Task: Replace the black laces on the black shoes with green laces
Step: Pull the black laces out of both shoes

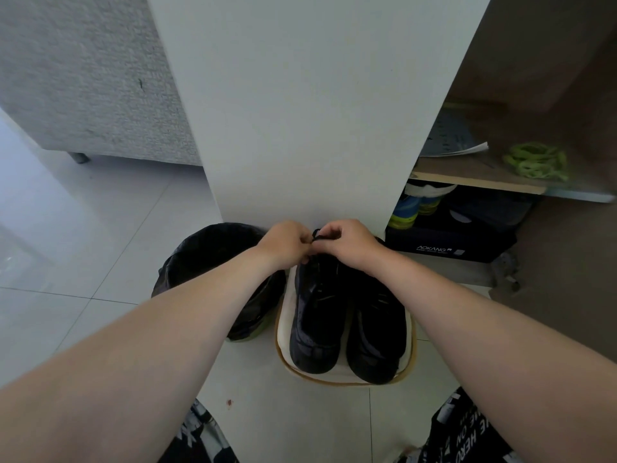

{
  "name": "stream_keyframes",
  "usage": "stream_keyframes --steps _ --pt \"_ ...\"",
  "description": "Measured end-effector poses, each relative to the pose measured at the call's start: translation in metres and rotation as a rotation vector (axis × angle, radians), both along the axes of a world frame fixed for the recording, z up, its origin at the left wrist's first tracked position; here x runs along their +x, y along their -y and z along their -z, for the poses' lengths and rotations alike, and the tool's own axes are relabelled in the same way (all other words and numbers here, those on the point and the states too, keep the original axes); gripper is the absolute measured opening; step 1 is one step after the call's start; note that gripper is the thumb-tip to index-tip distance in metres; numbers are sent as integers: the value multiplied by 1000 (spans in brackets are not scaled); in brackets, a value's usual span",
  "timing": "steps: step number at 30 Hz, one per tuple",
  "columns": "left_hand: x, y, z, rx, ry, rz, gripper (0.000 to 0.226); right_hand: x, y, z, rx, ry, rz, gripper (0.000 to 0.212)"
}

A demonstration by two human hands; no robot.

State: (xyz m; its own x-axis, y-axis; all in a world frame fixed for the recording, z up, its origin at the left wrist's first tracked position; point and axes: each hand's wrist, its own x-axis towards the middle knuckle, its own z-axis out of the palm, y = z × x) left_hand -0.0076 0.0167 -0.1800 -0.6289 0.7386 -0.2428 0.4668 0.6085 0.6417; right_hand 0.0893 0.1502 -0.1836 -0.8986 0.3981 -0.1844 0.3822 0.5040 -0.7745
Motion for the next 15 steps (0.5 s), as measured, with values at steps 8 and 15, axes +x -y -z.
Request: stream_keyframes --steps 8,15 --pt "-11 0 -20 172 -151 -61 11 7 2 5 364 262 -83 68" --pt "-5 2 -18 299 214 -87 4 -1 1 0 181 117 26 29"
